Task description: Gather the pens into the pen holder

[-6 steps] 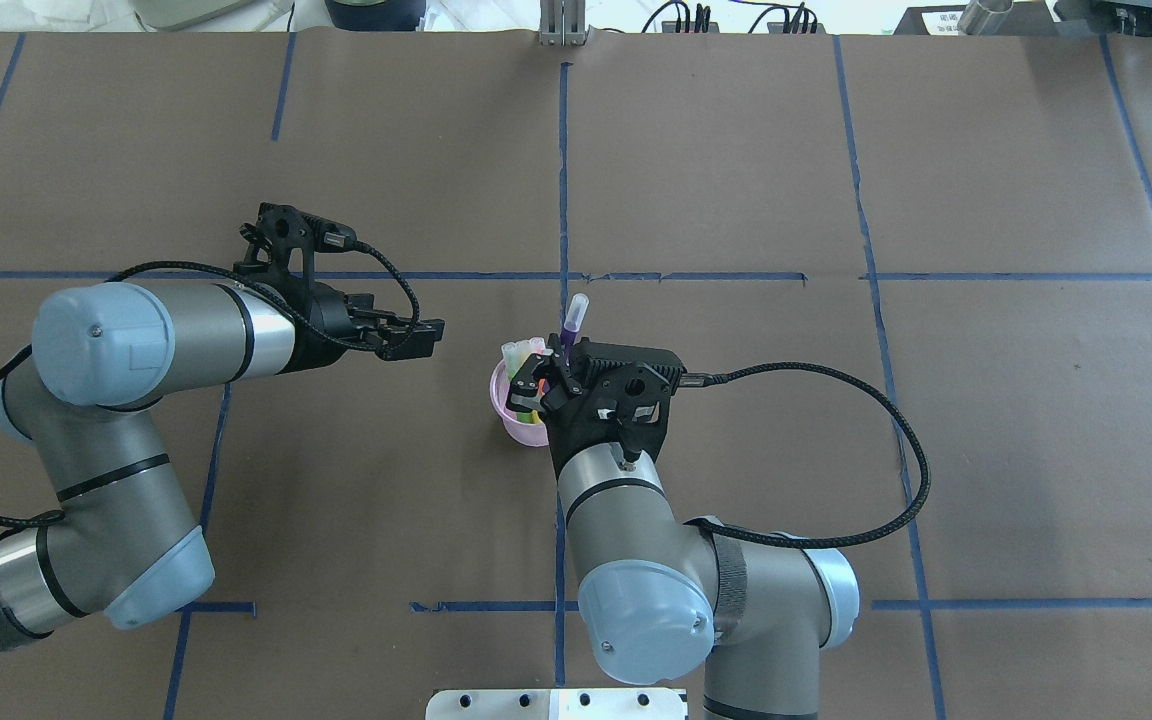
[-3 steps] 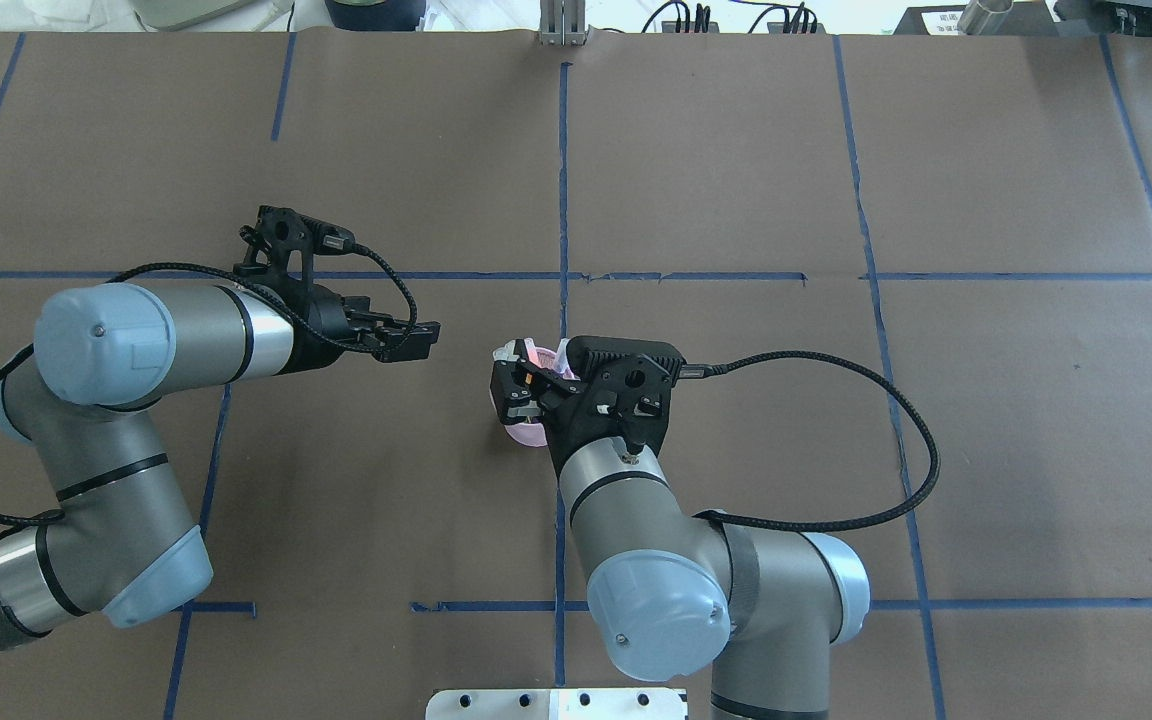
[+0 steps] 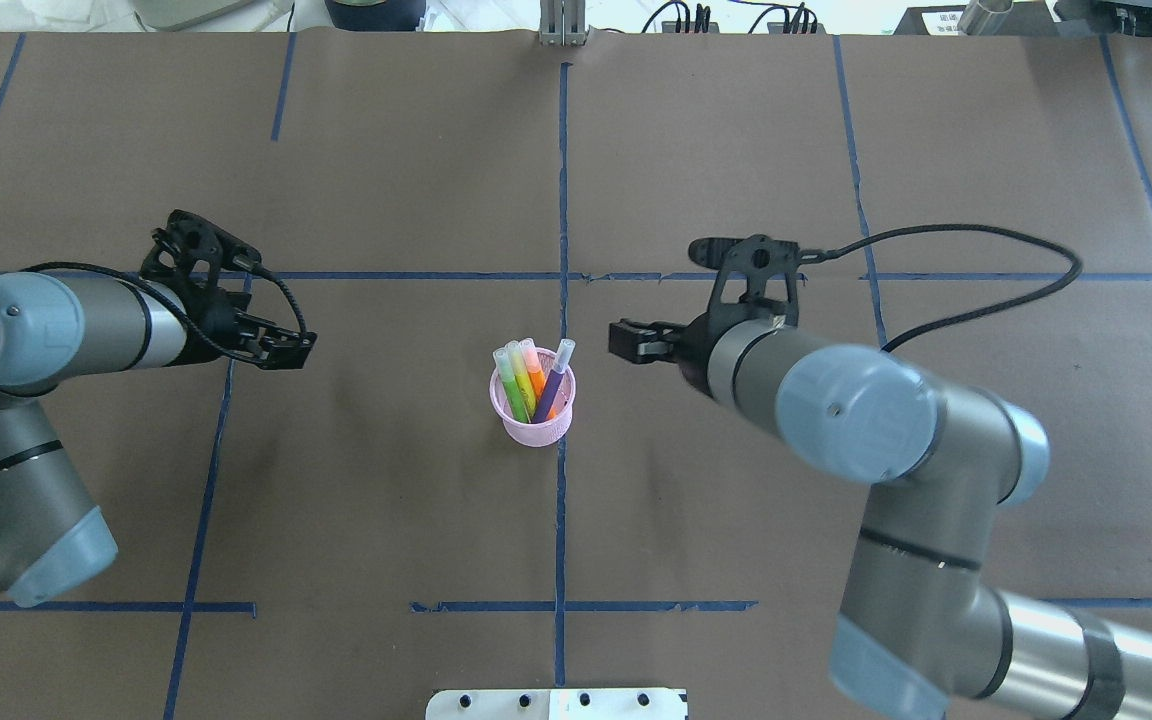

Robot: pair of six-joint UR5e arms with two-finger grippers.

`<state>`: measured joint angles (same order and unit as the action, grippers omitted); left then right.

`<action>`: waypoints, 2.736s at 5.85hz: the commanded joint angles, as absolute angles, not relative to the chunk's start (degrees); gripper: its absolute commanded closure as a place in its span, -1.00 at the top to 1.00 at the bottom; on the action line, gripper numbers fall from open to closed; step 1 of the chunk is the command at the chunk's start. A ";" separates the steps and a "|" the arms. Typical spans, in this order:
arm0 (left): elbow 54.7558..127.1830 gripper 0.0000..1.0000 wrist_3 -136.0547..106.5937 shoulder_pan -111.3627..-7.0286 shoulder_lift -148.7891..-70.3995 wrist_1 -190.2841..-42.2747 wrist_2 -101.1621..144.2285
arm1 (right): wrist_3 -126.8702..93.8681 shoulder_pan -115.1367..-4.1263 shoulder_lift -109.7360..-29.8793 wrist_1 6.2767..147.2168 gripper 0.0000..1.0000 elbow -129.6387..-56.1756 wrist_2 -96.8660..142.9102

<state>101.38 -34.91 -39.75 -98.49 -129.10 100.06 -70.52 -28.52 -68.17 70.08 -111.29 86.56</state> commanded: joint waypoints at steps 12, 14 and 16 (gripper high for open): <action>103.10 1.00 -0.17 -84.73 -88.98 -81.38 136.06 | 0.44 -88.95 -100.00 81.56 1.00 -97.47 134.03; 103.27 1.00 -0.18 -84.81 -87.64 -81.47 136.32 | 0.44 -88.94 -100.64 82.00 1.00 -97.47 134.82; 104.40 1.00 3.75 -85.86 -84.92 -83.13 136.49 | 0.44 -88.86 -100.90 82.70 1.00 -97.65 134.82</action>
